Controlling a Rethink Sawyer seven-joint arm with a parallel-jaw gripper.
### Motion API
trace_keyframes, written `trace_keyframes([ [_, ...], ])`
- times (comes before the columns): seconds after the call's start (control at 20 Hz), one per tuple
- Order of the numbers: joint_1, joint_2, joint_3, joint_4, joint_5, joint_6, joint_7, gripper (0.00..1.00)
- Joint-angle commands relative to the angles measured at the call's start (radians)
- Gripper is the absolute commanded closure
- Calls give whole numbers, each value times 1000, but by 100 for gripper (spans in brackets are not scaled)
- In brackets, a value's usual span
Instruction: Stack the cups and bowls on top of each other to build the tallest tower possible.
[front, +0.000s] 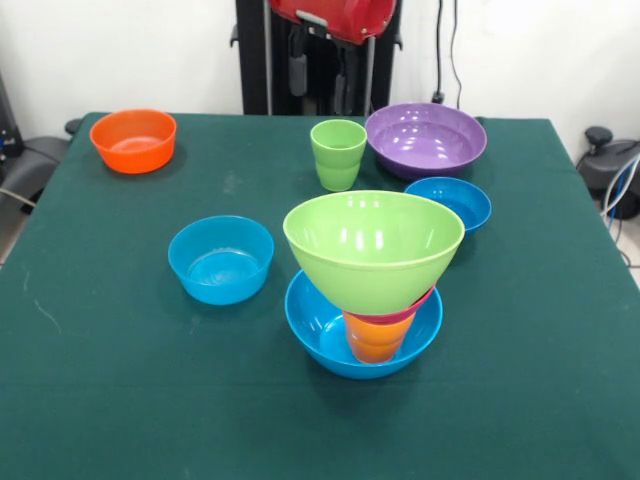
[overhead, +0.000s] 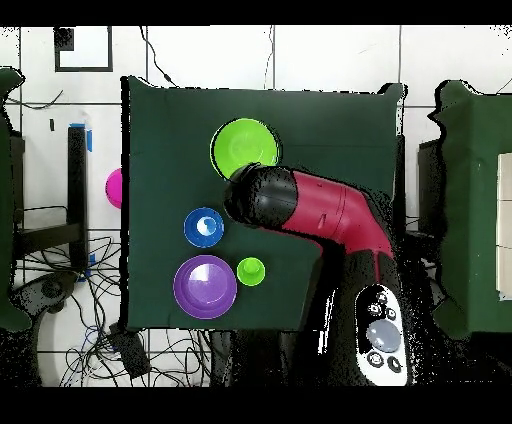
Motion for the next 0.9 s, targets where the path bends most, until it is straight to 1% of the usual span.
trace_keyframes([
  [0.05, -10, 42, 128, 119, -23, -94, -48, 0],
  [0.35, -12, 51, 129, 134, -35, -125, -29, 0],
  [0.6, -11, 19, 126, 178, -24, -113, -18, 0],
  [0.9, -25, 25, 142, 209, -16, -149, -18, 0],
])
